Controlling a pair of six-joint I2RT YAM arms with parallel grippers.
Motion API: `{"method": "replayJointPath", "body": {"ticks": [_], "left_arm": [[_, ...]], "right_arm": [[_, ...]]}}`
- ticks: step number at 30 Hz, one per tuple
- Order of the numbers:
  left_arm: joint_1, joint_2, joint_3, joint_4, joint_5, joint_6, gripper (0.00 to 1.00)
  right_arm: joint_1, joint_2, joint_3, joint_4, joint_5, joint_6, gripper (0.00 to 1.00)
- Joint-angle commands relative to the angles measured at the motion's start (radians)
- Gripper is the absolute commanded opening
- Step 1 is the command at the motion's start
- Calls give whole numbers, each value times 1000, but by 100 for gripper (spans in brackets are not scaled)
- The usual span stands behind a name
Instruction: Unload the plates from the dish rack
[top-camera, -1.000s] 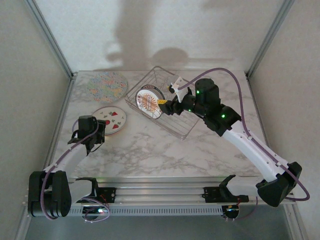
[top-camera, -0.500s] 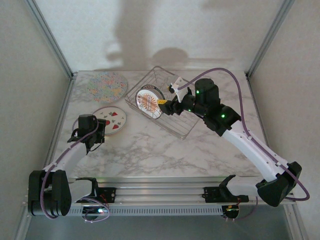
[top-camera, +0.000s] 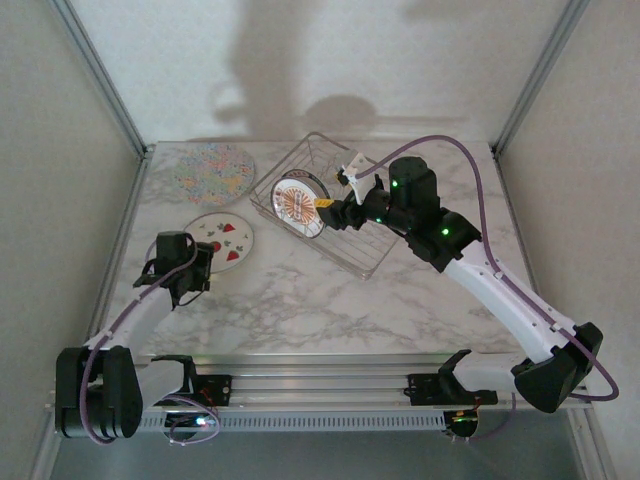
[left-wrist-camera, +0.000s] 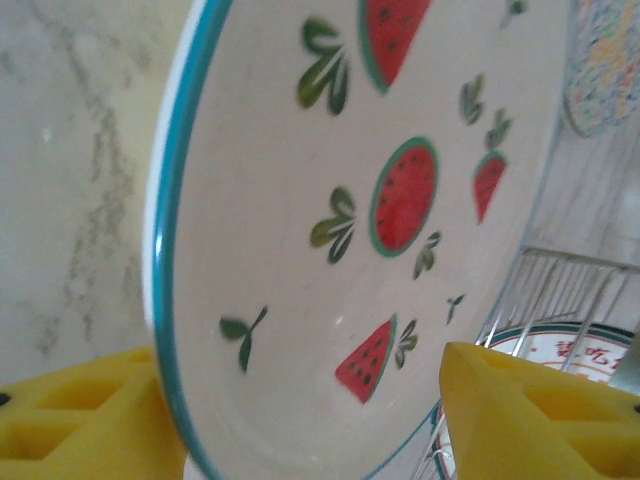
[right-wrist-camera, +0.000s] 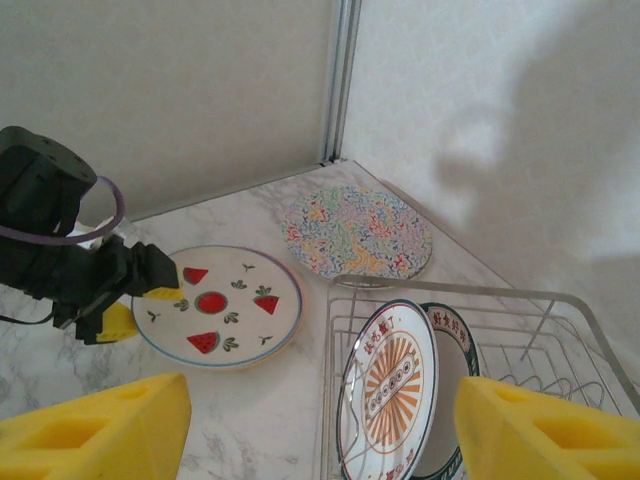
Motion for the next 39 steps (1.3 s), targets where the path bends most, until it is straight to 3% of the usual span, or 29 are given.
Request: {"method": "replayJointPath", "body": {"ticks": [1,8,19,27,33,36,39], "left_arm": [[4,-30,8,-83,18,21,63],[1,-97,-17,-133,12,11,55],[-4,-91,-41,-70,8,-23,27],[-4,-38,-43,-26,-5,-11,23],[-5,-37,-19,-44,-21,-2,23],[-4,-57,8,-78,-32,8,29],[-8,-85,38,-110,-37,13,39]], "right_arm": [[8,-4,17,8,4,13,71],[9,2,20,6,-17,17,71],[9,17,25,12,-15,19,71],[9,20,21,1,10,24,71],[5,46,31,-38,105,46,71],[-28,72,40,-67,127,93,71],[-84,104,42,-79,74,156,70]]}}
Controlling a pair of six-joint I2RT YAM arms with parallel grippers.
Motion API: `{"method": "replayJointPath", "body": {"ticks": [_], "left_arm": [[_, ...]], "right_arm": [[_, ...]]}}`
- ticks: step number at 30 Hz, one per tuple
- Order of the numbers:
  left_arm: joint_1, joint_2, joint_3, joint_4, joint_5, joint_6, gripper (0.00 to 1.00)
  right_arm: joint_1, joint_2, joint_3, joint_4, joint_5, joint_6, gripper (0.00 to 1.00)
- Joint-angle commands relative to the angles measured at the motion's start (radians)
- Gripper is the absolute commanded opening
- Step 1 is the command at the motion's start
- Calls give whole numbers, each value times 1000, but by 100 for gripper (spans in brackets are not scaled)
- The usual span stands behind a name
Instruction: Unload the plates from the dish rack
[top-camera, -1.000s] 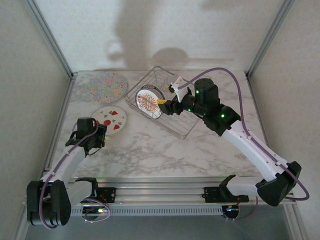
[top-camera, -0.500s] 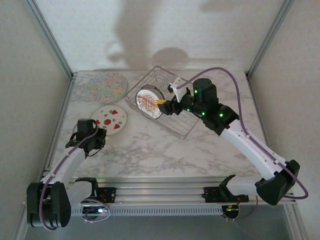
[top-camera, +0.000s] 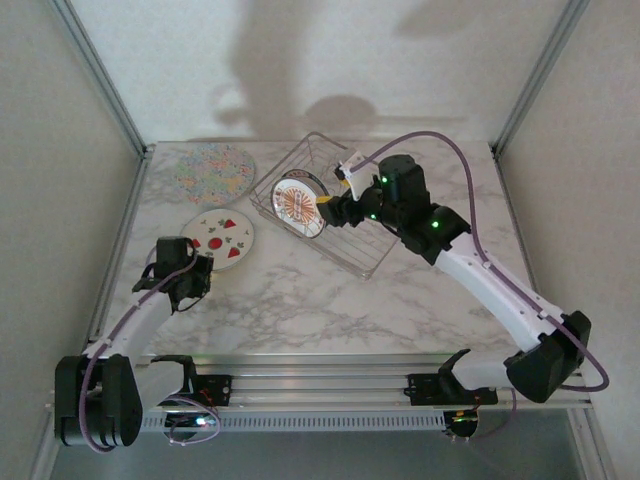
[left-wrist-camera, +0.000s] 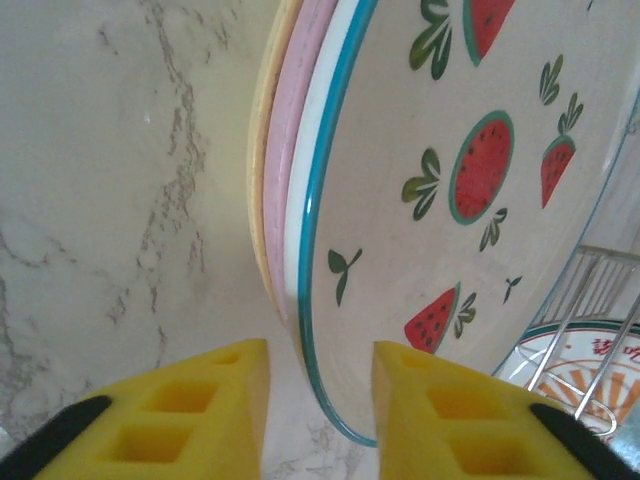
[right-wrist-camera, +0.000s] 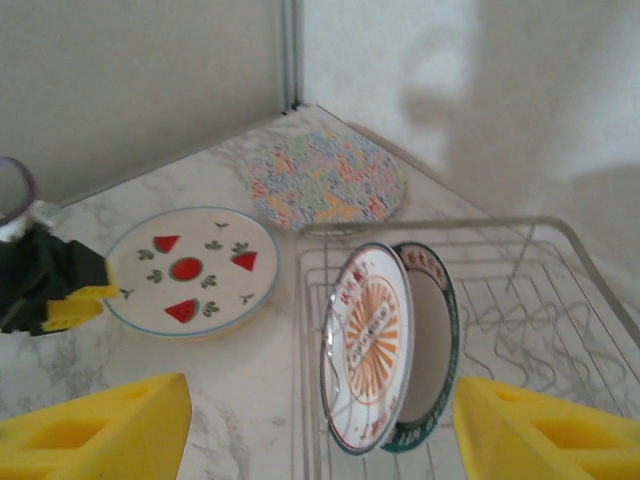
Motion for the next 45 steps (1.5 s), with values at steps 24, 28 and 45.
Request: {"method": "replayJointPath", "body": {"ticks": [24,28,45], "left_arm": [[-395,264,717,78,-66,438,55],[-417,279,719,130,-34,444,56],[-527,319,803,139,-49,560,55]], "right_arm": [[-234,525,267,7,-343,23,56],[-236,580,319,-43,-347,-30,54],[-239,730,450,-138,-384,-86,46]]}}
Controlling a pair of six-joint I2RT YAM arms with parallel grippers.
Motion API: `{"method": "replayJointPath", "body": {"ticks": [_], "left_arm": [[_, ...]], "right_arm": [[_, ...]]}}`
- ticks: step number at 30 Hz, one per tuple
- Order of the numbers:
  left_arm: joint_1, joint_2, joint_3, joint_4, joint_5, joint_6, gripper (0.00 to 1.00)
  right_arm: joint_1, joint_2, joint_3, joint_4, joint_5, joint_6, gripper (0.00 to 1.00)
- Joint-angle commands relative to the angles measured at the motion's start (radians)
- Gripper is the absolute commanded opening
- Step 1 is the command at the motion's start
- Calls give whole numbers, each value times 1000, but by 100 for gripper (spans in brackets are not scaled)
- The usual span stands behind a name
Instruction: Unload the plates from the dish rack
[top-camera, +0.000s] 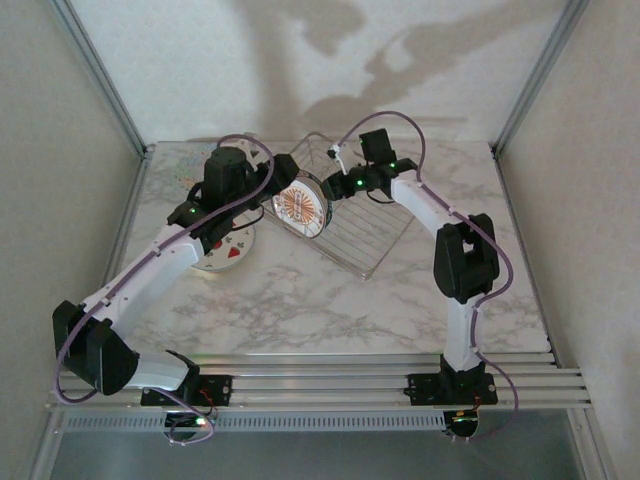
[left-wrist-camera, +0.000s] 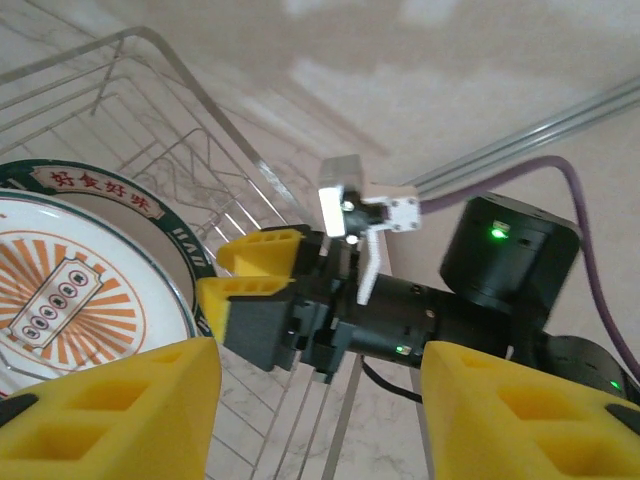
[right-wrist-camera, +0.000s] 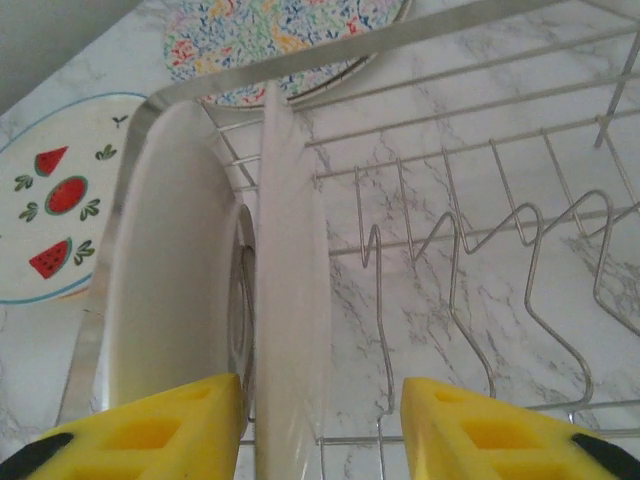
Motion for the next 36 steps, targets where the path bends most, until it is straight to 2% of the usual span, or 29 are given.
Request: {"method": "replayJointPath", "body": {"ticks": [1,14,25,31,36], "left_arm": [[-11,14,31,18,-12,36,56],[-21,11,21,26,-20,25,56],[-21,24,24,35,-21,21,56],[-21,30,25,40,-22,20,56],[-21,30,19,47,-20,14,56]], "right_arm": [[-4,32,50,-31,-36,-20,45],[7,99,96,-27,-43,-2,36],[34,56,110,-40,37,-19,13],[62,-5,73,-6,114,-25,3],[79,-51,51,10,153,-22,0]]}}
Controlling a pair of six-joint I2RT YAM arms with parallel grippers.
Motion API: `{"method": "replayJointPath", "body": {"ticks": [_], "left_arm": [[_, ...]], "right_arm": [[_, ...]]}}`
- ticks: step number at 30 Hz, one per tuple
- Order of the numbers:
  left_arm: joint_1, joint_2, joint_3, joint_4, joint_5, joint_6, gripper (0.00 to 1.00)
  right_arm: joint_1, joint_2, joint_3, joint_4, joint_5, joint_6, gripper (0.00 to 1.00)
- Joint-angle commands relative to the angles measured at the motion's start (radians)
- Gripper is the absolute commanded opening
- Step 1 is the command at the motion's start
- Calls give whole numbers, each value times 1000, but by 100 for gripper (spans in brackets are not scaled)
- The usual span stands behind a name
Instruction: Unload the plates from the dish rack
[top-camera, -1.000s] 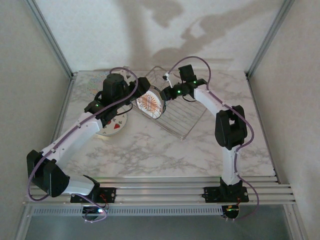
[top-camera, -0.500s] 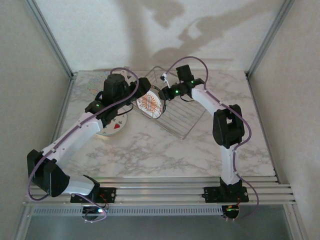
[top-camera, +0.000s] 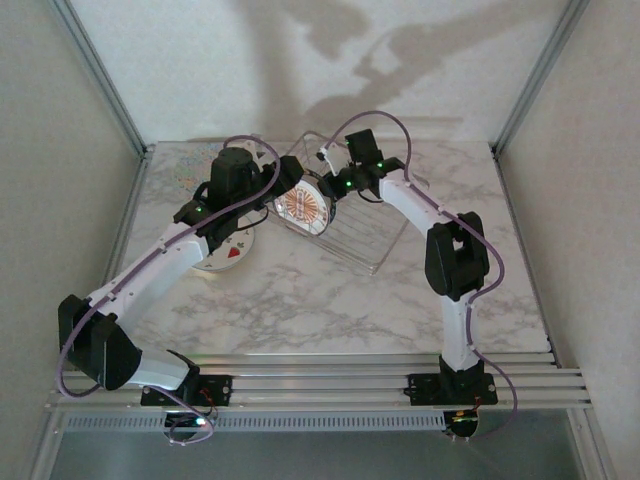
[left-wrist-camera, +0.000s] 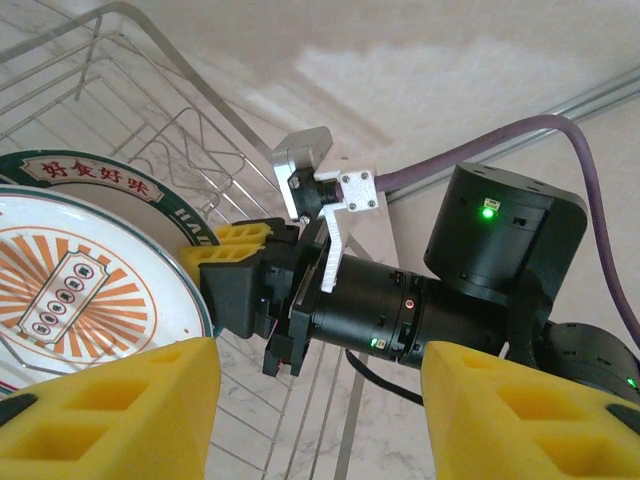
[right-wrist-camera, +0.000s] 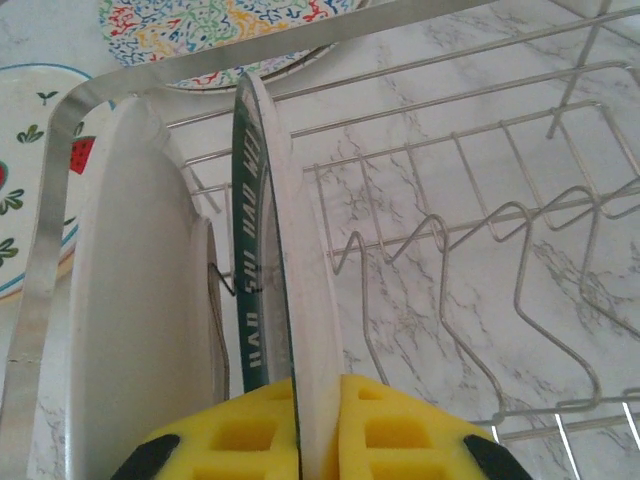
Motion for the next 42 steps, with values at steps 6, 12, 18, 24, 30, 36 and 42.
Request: {"method": "replayJointPath", "body": {"ticks": [6,12,18,24,30,36,42], "left_arm": [[-9,-5,4,42,-16,-4,56],[-6,-13,-13,58,-23,-22,60],[-6,-9,-8,79,-20,-26,63],[-6,1,-5,112,6,-29,63],[-9,38,13,168,79,-31,63],[-18,127,73,216,203,-46,63],[-33,227,128,284,315,-105,63]], "right_arm": [[31,-163,-61,50,29,14,0],[35,-251,-133,74,104,14,0],[23,-325,-169,85,182,5,0],[-17,-397,-174,83,227,36,0],[-71,-480,-174,56,233,107,0],[-176,-562,-188,40,142,296,0],[-271,-617,-196,44,11,522,0]]}}
